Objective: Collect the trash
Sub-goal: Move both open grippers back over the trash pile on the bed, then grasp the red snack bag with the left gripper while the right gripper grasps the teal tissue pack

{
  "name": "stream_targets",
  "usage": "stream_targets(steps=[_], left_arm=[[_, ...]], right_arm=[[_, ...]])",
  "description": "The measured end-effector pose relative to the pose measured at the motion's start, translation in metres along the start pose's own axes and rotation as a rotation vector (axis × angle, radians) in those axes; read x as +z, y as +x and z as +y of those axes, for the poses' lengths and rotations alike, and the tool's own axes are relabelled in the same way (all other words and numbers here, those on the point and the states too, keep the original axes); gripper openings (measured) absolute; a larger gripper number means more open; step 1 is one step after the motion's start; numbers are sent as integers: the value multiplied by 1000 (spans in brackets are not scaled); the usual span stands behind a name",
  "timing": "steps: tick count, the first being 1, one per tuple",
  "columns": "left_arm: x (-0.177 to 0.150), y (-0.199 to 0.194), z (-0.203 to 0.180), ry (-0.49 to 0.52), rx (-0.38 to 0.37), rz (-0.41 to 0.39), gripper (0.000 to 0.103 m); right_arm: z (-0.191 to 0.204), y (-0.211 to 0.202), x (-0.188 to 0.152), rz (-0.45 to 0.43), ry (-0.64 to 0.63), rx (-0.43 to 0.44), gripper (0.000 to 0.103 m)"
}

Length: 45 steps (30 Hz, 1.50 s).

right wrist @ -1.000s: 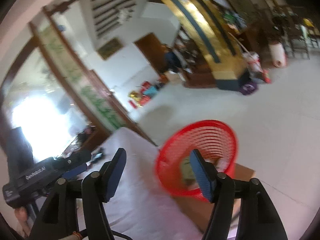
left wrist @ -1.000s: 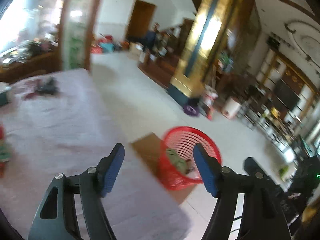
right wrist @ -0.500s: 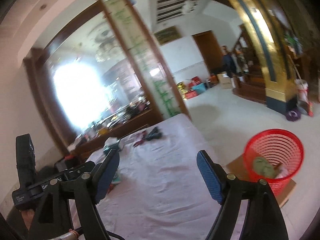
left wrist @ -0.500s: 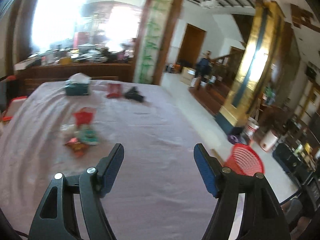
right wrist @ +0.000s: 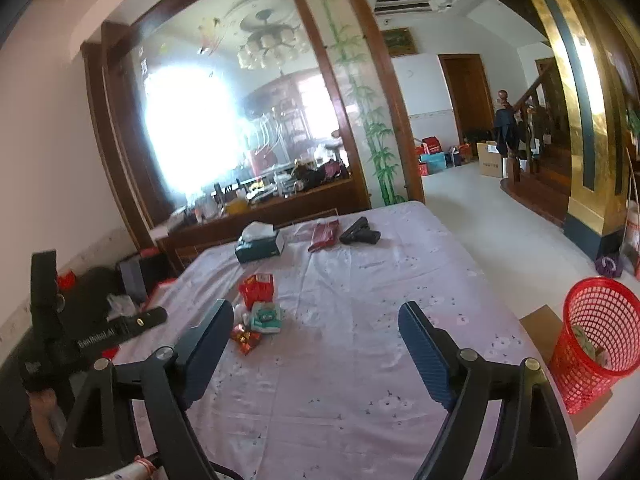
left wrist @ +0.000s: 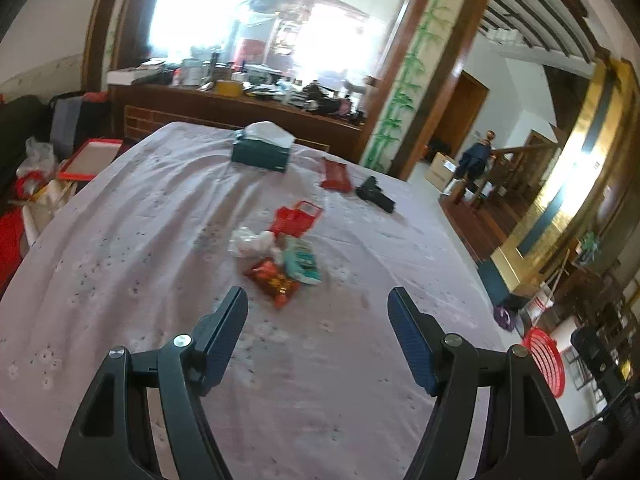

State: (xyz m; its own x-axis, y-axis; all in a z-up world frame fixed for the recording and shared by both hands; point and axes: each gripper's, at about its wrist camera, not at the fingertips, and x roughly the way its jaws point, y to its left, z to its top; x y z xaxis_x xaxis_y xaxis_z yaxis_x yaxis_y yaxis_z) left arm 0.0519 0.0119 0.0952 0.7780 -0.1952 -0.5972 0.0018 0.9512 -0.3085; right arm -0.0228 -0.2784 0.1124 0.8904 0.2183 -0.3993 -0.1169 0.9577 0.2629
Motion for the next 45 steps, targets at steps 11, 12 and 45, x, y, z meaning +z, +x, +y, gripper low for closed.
stream_targets(steps=[11,12,45], left_arm=[[6,34,28,-37,36,74,71],[7,38,30,-36,41,80,71],[16,118,83,-129,70,254,71]], right_arm=[[6,53,-5,85,16,78,88],[5,61,-5,98,18,98,88],[52,371,-55,586,159,275,76]])
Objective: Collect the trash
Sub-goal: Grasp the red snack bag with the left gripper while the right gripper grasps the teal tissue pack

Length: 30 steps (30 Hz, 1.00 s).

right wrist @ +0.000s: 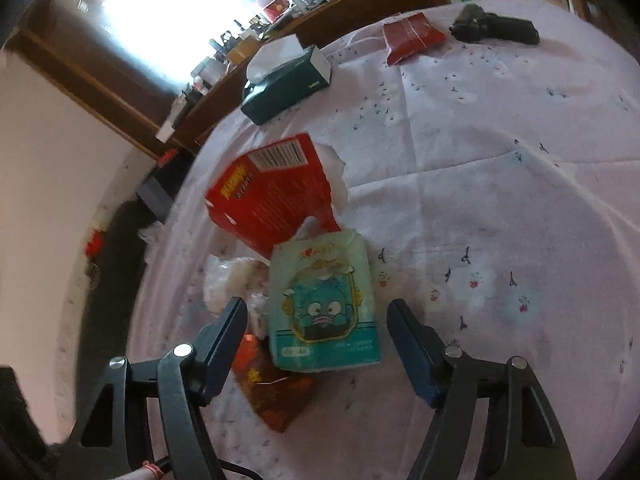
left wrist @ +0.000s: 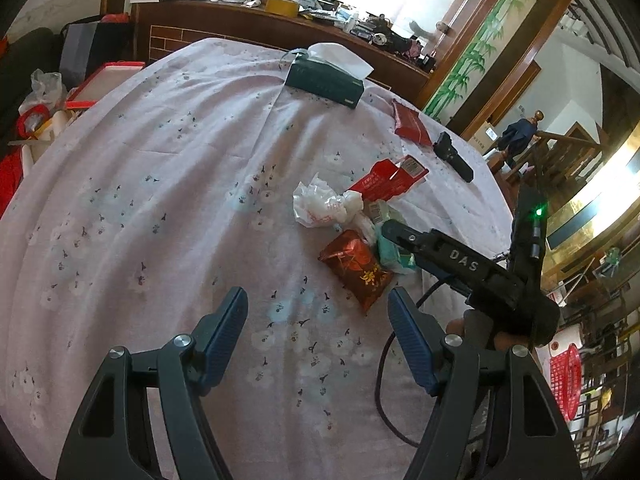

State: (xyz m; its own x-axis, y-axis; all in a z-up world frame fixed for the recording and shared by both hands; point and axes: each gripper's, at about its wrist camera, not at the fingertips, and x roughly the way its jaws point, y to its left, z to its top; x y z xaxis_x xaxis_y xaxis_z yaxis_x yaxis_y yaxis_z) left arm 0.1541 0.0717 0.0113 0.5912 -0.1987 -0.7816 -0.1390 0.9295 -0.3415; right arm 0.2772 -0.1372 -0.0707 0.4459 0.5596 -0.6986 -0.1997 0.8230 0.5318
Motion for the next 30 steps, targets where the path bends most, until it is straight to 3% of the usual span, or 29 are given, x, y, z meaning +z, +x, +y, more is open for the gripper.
stream_targets(steps=[3,5,10,15,18,21,23,25,30], left_arm=[[0,7,-5,10,7,12,71],[1,12,-9,16,8,28,71],[3,27,-25,30,-8,64,71],[10,52,-43,27,-30,114,71],[16,76,-49,3,-8,172,71],[21,93,-52,-19,46,181,70],[22,102,-52,-30,71,175,66],[22,113,-51,-47,101,198,52],[22,117,-52,-47,130,176,48]], right_arm=[[3,4,0,3,-20,-6,70],[6,6,-1,-2,-49,-58,52],[-6,-3,2,-18,-31,-61,39],[-28,-40,9,-107,53,-22,37],[-36,-57,14,-168,87,-8,37],[-38,-70,15,-214,101,-7,37],[-37,-74,17,-226,102,1,37],[-37,-80,17,-240,102,5,37],[-35,-88,17,-253,103,27,37]])
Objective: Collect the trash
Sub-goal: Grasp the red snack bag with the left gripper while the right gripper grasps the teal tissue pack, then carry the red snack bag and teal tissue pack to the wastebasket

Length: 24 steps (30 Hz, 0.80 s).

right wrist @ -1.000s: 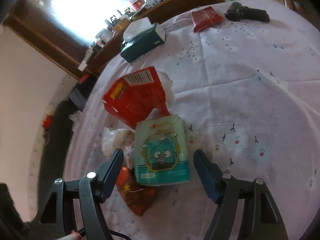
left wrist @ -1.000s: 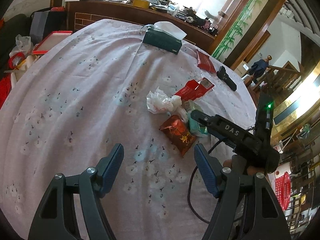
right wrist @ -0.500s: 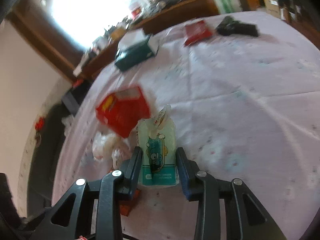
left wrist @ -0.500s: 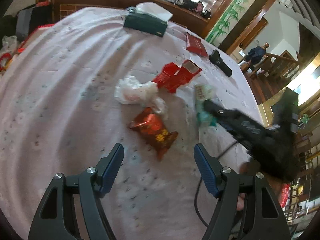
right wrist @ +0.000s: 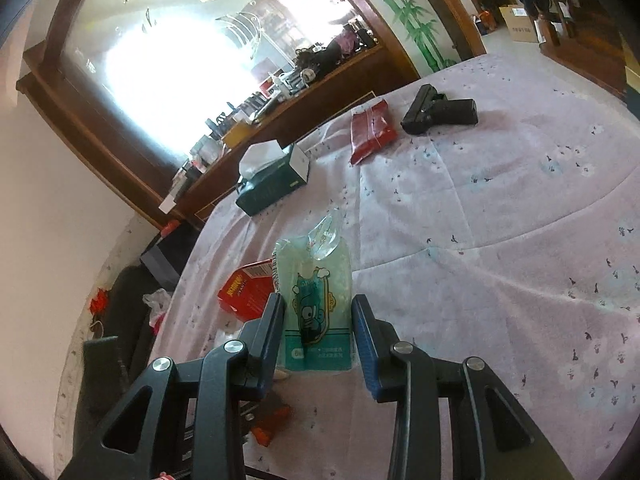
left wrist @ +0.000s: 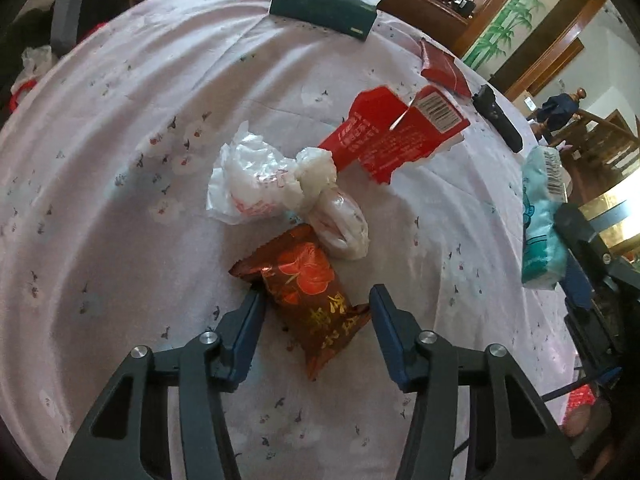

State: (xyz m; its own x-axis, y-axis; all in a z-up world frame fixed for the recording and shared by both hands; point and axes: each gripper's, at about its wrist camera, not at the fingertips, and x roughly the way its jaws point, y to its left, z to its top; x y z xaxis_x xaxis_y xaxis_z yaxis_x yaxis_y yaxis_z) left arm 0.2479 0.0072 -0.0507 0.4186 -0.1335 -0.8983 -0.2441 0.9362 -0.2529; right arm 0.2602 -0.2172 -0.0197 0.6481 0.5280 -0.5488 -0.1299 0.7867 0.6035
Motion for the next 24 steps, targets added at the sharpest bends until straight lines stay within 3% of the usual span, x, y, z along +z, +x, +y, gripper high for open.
stream_targets(steps=[4,10,14,18,24], left_arm=[[-4,-5,3,9,9,-19,38],[-30,-28,15,34,1,-38,33],[-64,-57,20,71,-69,-64,31],[-96,-87,14,125,-102,-119,31],[-134,-127,-17,196,-227,-133,31]], right_arm=[[0,-4,1,-13,-2,11,37],[5,-15,3,-48,-13,37,37],[8,-40,4,-77,-35,76,37],[14,-96,-17,-121,-65,89,37],[16,-194,-67,-218,-100,61,37]])
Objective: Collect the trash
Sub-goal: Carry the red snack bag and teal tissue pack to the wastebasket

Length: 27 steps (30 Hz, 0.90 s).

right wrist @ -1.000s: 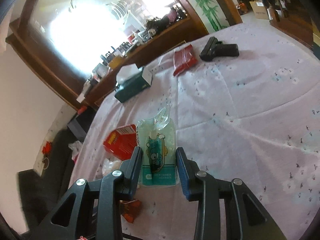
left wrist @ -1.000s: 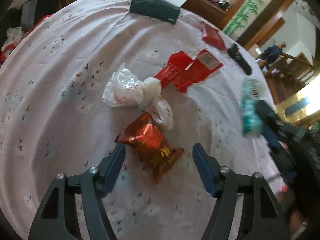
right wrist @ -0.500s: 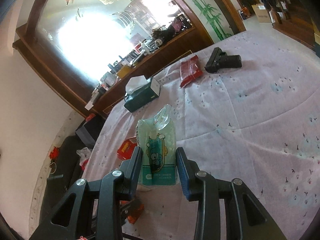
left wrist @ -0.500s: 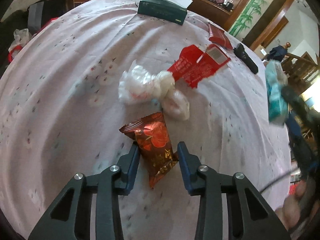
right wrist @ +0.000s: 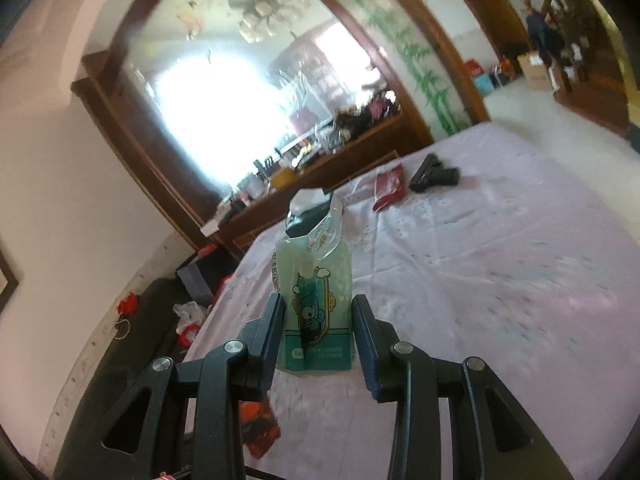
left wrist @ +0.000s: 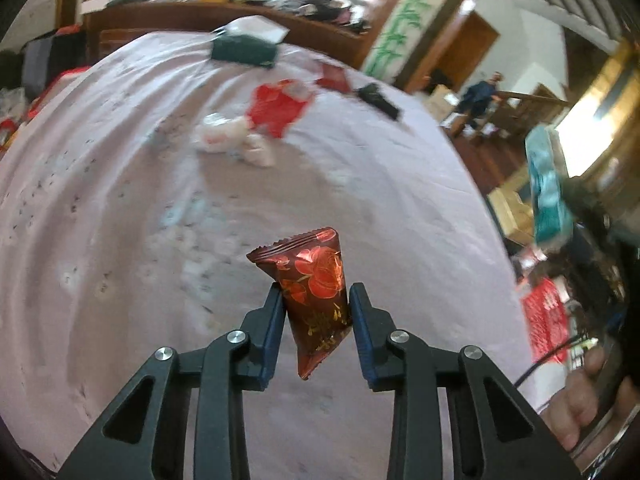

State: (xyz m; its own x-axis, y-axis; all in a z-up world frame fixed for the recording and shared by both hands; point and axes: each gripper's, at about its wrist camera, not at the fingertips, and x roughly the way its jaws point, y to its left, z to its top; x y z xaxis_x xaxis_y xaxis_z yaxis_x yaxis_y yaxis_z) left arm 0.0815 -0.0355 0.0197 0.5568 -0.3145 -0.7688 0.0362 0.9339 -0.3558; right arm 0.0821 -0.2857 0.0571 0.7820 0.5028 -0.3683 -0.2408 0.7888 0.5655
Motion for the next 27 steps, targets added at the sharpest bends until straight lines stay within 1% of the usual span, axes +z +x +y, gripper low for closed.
stream_targets(steps=[3,6,10,14,16,18,20,27], left_arm=[[-9,-20,-28,51,-63,-14,31],[-14,-36,-49,95,-94,-40,31],[-22,-54,-77,136,-147,-71,31],[-27,-65,-100,167,-197,-87,31],[-30,-70,-111,189,-216,-93,31],[-32,-74,-119,204,-229,-97,31],[-35,-78,-128,221,-246,-99,31],[-44,-90,-157,283,-291,-117,31]], right_arm=[[2,-53,-12,-60,-19,-26,37],[1,-88,-19,-92,-33,-57,37],[0,-137,-25,-158,-30,-81,38],[6,-168,-31,-203,-36,-93,38],[11,-181,-34,-230,-54,-123,38],[12,-195,-36,-248,-54,-134,38],[10,-206,-38,-266,-42,-129,38],[-2,-240,-41,-322,-17,-184,38]])
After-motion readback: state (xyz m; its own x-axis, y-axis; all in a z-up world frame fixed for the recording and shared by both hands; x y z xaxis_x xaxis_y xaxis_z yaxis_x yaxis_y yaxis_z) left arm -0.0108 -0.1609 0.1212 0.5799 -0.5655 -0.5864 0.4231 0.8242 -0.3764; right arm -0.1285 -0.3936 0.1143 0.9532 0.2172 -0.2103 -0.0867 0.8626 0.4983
